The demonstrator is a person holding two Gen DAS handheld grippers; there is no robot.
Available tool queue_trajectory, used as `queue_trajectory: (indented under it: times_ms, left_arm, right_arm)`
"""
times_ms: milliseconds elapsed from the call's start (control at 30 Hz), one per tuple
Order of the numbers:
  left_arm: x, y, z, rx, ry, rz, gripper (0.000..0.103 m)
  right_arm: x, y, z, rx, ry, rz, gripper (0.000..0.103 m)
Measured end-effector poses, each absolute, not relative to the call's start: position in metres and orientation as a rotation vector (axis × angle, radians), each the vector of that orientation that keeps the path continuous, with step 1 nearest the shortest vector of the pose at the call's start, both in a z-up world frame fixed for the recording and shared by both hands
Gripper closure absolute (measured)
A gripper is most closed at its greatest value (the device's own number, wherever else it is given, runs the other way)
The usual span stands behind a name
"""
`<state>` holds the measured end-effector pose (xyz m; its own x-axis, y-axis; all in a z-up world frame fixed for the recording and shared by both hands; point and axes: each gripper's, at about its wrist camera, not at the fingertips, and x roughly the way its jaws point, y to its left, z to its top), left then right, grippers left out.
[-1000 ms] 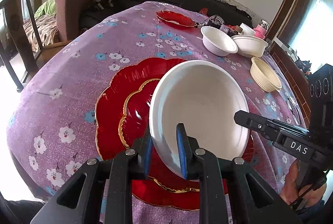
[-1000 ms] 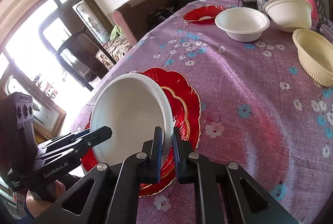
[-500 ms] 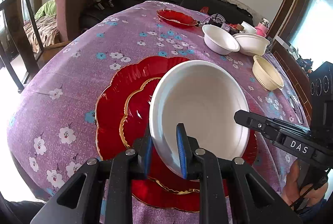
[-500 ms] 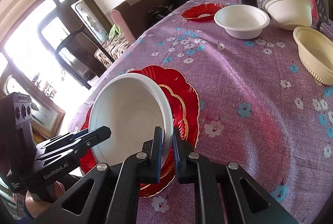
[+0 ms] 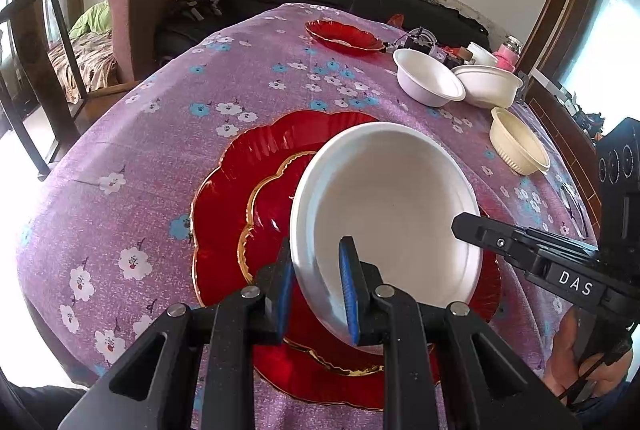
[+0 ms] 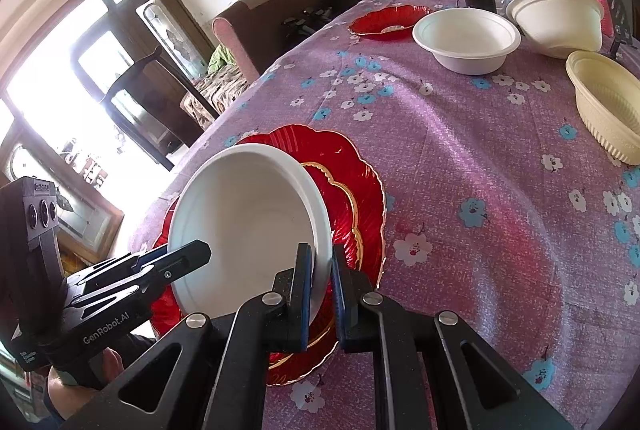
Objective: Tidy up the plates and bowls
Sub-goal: 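Carry the white bowl over and lower it onto the stacked red plates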
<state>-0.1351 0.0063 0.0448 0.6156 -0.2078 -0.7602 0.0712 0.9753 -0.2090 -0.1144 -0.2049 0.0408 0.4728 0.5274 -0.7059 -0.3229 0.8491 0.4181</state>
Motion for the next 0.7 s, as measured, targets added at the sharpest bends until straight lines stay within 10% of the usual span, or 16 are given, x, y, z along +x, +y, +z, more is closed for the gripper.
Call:
queue_trajectory:
  times_ms: [700]
  left_arm:
    - [-0.137, 0.018, 0.051, -0.172, 0.866, -0.128, 0.081]
  right_arm:
    - [-0.113, -0.194, 0.042, 0.203, 0.934, 0.505, 0.091]
